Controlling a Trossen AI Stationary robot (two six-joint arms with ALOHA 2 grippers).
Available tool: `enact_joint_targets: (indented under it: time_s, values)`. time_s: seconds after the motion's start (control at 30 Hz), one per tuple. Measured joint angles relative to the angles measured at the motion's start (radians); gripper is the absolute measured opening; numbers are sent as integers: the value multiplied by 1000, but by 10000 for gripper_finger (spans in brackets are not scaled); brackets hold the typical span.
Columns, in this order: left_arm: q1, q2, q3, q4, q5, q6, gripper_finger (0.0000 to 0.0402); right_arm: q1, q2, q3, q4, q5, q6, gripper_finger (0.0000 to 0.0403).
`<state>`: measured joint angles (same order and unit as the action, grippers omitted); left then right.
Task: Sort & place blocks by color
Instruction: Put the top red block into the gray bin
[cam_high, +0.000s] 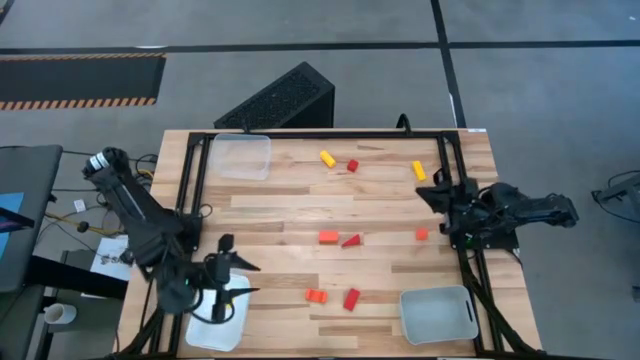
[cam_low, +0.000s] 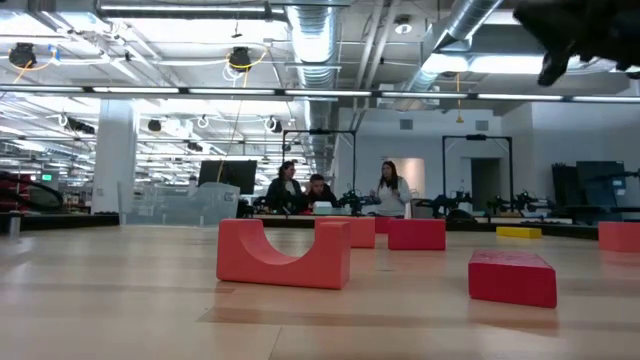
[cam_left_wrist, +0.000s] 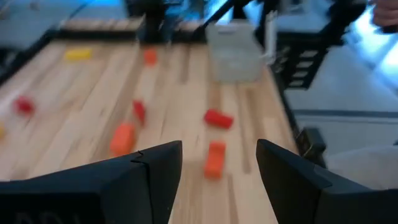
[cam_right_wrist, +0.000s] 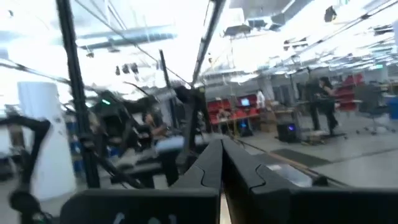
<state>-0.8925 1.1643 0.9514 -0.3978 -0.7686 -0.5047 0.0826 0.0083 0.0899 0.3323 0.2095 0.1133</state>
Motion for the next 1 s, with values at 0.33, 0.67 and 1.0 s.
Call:
enact_joint_targets:
  time_s: [0.33,0.67,1.0]
  values:
    - [325,-167,-267,451,346,332,194,1,178,152,-3,-84,63,27]
    - [485,-409,-405,580,315,498,194,-31,503,343,-62,-37,54,90]
    - [622,-574,-548,571,327,464,194,-254,808,442,-279,-64,98,216]
